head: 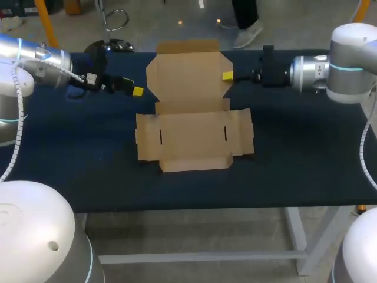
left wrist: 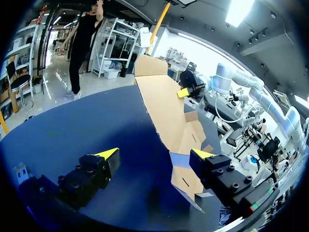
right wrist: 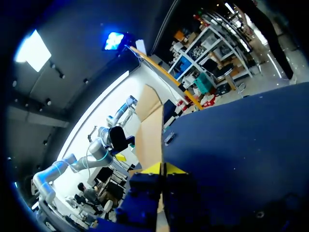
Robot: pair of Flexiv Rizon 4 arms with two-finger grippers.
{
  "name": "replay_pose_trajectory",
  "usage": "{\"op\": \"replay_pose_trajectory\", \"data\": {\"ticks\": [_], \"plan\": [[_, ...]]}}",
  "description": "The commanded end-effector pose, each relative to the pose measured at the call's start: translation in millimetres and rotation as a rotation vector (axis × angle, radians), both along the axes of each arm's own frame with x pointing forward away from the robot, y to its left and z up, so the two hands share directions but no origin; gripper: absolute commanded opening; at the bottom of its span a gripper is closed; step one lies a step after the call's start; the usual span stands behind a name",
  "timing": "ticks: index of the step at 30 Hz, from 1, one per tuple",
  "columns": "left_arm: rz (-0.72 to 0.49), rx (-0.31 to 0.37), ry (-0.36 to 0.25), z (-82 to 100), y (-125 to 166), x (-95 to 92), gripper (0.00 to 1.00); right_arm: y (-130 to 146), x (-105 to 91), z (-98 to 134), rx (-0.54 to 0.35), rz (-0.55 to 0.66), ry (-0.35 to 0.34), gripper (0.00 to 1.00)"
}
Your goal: Assemble the packaging by folding the flat box into shape, placing the metal phone stand inside, and closing the box properly
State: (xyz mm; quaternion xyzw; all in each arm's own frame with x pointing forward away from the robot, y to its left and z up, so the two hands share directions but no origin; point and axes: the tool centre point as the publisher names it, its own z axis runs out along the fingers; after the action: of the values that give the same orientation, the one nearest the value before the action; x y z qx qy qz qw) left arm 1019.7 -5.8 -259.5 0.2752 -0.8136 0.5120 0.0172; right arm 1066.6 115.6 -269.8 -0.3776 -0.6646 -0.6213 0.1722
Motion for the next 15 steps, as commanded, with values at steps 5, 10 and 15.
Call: {"op": "replay_pose_trajectory", "data": {"ticks": [5,10,15], "plan": [[-0.063,-0.073,-0.096,2.4,-6,19.4,1.00,4,-3.2,12,0.027,-0.017,-0.088,0.00],[-0.108,-0.095,-0.176,13.0,-17,27.0,1.00,8,1.7,19,0.038,-0.018,-0.108,0.00],[-0.149,-0.102,-0.216,21.9,-28,33.6,1.00,11,6.9,23,0.045,-0.015,-0.122,0.00]]}}
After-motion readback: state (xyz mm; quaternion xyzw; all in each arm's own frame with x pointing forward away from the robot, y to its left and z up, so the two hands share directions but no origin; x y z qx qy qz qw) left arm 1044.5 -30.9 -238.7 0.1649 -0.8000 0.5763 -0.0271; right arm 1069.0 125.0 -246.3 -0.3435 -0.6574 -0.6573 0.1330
